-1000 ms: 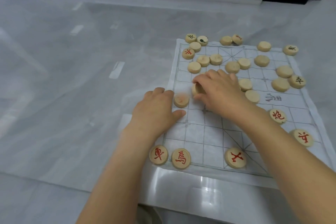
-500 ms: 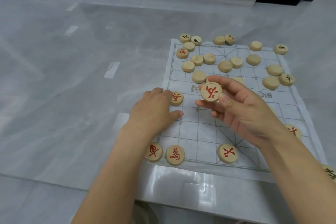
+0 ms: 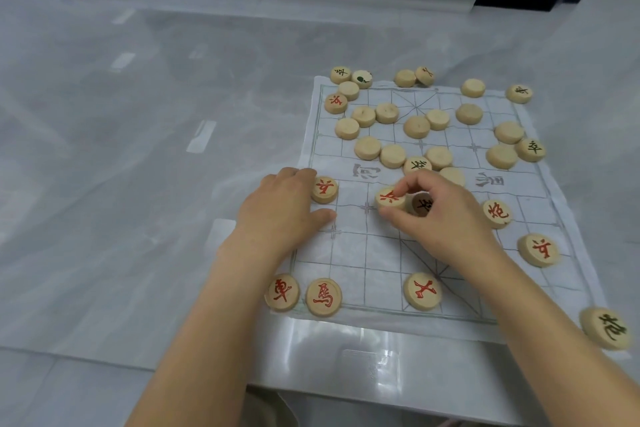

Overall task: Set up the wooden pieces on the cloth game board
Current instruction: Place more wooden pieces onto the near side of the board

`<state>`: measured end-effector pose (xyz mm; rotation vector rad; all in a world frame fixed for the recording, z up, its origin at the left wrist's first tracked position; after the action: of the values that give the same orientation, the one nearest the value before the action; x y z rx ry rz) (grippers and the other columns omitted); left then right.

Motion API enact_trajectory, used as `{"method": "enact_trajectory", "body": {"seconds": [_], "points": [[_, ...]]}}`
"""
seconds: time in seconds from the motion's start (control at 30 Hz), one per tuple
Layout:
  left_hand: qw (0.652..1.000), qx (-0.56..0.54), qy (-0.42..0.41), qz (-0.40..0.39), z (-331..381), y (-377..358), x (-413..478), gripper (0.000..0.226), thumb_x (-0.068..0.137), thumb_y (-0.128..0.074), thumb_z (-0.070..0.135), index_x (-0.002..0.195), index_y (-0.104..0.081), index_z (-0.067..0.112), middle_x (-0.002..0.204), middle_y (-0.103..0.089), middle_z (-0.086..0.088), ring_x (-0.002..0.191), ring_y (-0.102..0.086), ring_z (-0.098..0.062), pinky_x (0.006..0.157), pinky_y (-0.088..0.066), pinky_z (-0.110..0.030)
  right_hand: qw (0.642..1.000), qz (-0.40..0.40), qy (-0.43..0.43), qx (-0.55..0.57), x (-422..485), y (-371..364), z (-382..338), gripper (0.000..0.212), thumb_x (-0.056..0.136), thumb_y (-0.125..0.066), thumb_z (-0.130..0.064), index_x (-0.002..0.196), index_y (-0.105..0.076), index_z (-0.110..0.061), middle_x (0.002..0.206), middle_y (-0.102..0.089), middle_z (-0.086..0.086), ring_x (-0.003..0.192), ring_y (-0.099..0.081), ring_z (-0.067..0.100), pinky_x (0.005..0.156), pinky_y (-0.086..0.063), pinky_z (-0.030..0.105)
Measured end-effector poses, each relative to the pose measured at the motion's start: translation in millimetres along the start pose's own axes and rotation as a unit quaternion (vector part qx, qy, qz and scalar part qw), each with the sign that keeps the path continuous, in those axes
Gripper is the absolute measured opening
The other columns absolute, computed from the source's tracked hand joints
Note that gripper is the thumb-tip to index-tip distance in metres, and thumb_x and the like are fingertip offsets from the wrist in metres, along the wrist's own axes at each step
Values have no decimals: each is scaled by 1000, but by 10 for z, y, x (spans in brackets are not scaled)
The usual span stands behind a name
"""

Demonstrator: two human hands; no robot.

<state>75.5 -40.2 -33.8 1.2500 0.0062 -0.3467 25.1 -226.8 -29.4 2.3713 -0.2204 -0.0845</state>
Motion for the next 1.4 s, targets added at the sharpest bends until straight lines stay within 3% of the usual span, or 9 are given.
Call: {"method": "enact_trajectory", "body": {"seconds": [0.2,0.33,0.53,0.67,0.77,0.9,1.03,1.1,1.4], "points": [[998,-50,-19,31,-19,-8,228,46,81,-62,42,125,-53,30,129,-51,2,119,-41,-22,95,-39,-38,998,-18,45,-37,16,-163,-137,15,74,-72,-34,81,-59,-30,89,-60,-13,92,-51,9,89,-42,40],[998,-52,-8,39,-120,5,261,44,83,-62,37,125,-54,28,125,-52,-2,118,-41,-25,94,-38,-38,993,-48,96,-55,-15,-290,-277,15,75,-71,-36,84,-64,-27,88,-60,-15,95,-49,7,94,-36,34],[995,-72,-4,75,-153,120,221,43,83,-61,35,124,-55,28,118,-55,-4,116,-43,-27,94,-40,-39,976,-77,152,-133,-104,-503,-346,22,74,-69,-45,86,-59,-29,86,-60,-11,95,-47,9,82,-26,28],[994,-71,-10,77,-176,145,194,42,83,-62,35,124,-55,29,116,-56,-4,113,-45,-26,93,-41,-39,971,-83,159,-155,-98,-450,-312,30,70,-70,-53,87,-60,-31,111,-61,-15,111,-45,10,85,-24,29],[995,-62,-5,73,-213,144,176,42,83,-63,35,124,-55,29,114,-55,-3,112,-45,-25,90,-40,-35,987,-30,110,-116,3,-167,-218,31,66,-73,-52,89,-63,-33,123,-55,-15,122,-41,10,99,-26,37],[996,-61,-6,68,-239,145,165,43,82,-64,35,123,-55,29,113,-56,-2,111,-46,-24,90,-40,-35,986,-27,77,-146,62,-5,-96,37,66,-71,-52,97,-64,-33,118,-56,-13,117,-43,12,99,-25,35],[996,-63,-3,64,-252,134,166,42,81,-64,35,123,-55,29,113,-56,-2,111,-46,-23,89,-41,-35,961,-102,136,-217,-24,-344,-263,57,70,-61,-64,118,-57,-34,115,-51,-12,113,-41,12,94,-28,32],[996,-62,-4,58,-254,110,172,44,81,-64,36,123,-55,29,113,-55,-1,111,-46,-23,88,-40,-34,948,-115,164,-247,-29,-492,-334,53,74,-58,-63,119,-56,-35,113,-49,-11,110,-40,13,89,-26,31],[997,-54,-13,46,-243,98,141,47,80,-65,38,125,-54,30,114,-56,2,111,-46,-20,88,-40,-32,970,-22,100,-221,177,-184,-58,42,74,-63,-56,109,-65,-33,97,-48,-12,102,-44,14,83,-29,34]]}}
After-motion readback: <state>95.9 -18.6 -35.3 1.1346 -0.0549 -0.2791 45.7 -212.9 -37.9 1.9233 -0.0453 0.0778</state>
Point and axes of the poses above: each hand's wrist, its own x-axis towards the middle knuckle, its own y-axis out of the back of the hand, z = x × y, the point moved 5 cm from there along x, towards the middle knuckle
